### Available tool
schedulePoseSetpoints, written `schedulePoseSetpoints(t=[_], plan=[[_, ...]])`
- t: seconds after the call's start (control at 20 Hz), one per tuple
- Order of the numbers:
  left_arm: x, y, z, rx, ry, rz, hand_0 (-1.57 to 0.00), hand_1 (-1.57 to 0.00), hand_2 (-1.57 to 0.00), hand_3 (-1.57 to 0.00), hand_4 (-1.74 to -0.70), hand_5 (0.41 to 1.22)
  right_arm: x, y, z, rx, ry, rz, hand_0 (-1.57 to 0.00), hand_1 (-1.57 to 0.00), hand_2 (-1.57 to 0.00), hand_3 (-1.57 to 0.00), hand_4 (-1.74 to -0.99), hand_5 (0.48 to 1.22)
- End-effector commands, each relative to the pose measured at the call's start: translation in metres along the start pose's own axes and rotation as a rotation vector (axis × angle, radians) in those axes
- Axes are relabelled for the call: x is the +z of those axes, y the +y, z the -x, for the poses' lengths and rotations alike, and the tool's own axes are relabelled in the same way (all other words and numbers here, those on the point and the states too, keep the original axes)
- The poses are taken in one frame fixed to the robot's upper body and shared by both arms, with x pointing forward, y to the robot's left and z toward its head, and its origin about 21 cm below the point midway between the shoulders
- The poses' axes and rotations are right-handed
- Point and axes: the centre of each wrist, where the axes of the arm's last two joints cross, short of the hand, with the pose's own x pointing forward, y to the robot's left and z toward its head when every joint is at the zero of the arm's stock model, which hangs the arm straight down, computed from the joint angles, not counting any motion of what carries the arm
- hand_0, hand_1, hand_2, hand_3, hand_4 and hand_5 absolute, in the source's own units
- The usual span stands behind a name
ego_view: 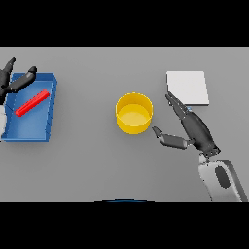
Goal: Pick up the red beaker and tilt it to pour out 1 green nut into yellow bowl. Pick up the yellow bowl and place it on the metallic measuring scale.
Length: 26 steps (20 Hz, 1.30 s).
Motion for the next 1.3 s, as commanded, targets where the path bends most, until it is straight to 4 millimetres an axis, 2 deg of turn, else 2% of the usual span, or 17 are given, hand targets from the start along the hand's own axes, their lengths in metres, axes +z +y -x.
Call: schedulePoseSetpoints(t=[0.0, 0.1, 0.2, 0.35, 0.45, 0.55, 0.75, 0.85, 0.9, 1.05, 1.25], plan=[[0.001, 0.000, 0.001, -0.004, 0.000, 0.002, -0.01, -0.01, -0.01, -0.01, -0.80, 0.673, -0.003, -0.002, -0.002, 0.067, 0.001, -0.043, 0.00, 0.00, 0.00, 0.00, -1.128, 0.637], [0.002, -0.004, -0.004, 0.001, -0.001, 0.006, -0.01, -0.01, -0.01, -0.01, -0.81, 0.683, -0.019, -0.007, -0.008, 0.222, -0.054, -0.123, 0.00, 0.00, 0.00, 0.00, -1.137, 0.626], [0.003, -0.004, 0.000, 0.005, 0.012, 0.011, 0.00, 0.00, 0.00, 0.00, -0.81, 0.688, -0.031, -0.011, -0.013, 0.352, -0.089, -0.216, 0.00, 0.00, 0.00, 0.00, -1.150, 0.630], [0.003, -0.001, 0.000, 0.003, 0.010, 0.015, 0.00, 0.00, 0.00, 0.00, -0.81, 0.689, -0.051, -0.009, -0.025, 0.492, -0.184, -0.340, 0.00, 0.00, 0.00, 0.00, -1.162, 0.637], [0.003, 0.003, 0.000, 0.002, 0.007, 0.006, 0.00, 0.00, 0.00, 0.00, -0.81, 0.689, -0.063, -0.007, -0.025, 0.571, -0.198, -0.408, 0.00, 0.00, 0.00, 0.00, -1.164, 0.641], [0.004, 0.003, 0.005, -0.005, 0.012, 0.015, 0.00, 0.00, 0.00, 0.00, -0.81, 0.692, -0.071, -0.001, -0.024, 0.618, -0.226, -0.469, 0.00, 0.00, 0.00, 0.00, -1.156, 0.642], [0.003, 0.005, 0.002, 0.005, 0.006, 0.018, 0.00, 0.00, 0.00, 0.00, -0.81, 0.696, -0.091, 0.009, -0.025, 0.683, -0.247, -0.584, 0.00, 0.00, 0.00, 0.00, -1.157, 0.644], [0.003, 0.007, 0.004, 0.007, 0.016, 0.017, 0.00, 0.00, 0.00, 0.00, -0.81, 0.693, -0.095, 0.013, -0.027, 0.709, -0.253, -0.646, 0.00, 0.00, 0.00, 0.00, -1.157, 0.652], [0.003, 0.007, -0.002, 0.001, 0.013, 0.020, 0.00, 0.00, 0.00, 0.00, -0.81, 0.696, -0.097, 0.016, -0.026, 0.720, -0.248, -0.675, 0.00, 0.00, 0.00, 0.00, -1.161, 0.658], [0.004, 0.007, 0.004, -0.008, 0.009, 0.019, 0.00, 0.00, 0.00, 0.00, -0.81, 0.700, -0.108, 0.025, -0.029, 0.766, -0.232, -0.732, 0.00, 0.00, 0.00, 0.00, -1.164, 0.670], [0.003, 0.004, 0.002, -0.006, 0.006, 0.027, 0.00, 0.00, 0.00, 0.00, -0.80, 0.703, -0.120, 0.028, -0.030, 0.807, -0.192, -0.785, 0.00, 0.00, 0.00, 0.00, -1.181, 0.674]])
